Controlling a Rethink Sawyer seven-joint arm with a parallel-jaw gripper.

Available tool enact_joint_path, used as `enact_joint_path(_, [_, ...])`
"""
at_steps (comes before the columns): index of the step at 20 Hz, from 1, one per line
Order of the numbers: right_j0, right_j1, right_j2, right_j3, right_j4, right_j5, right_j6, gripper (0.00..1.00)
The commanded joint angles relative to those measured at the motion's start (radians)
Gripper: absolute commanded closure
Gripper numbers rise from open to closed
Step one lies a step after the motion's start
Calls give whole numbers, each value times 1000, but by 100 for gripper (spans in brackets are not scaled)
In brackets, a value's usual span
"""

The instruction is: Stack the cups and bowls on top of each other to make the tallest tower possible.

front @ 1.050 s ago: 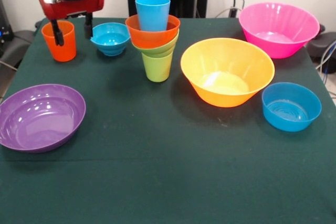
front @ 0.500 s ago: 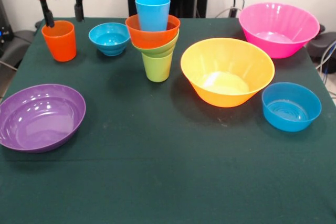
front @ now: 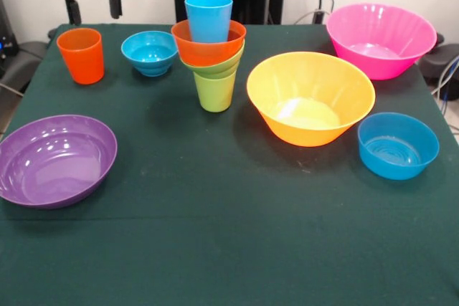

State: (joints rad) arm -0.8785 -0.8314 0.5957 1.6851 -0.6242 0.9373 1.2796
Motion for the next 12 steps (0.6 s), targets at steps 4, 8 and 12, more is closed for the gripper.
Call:
enact_joint_path(4, [70, 63, -3, 42, -21, -54, 3, 0])
enact_joint_path(8, [80, 86, -14, 28, -31, -49, -4, 0])
enact_joint_path(12, [83, 115, -21, 16, -55, -15, -57, 0])
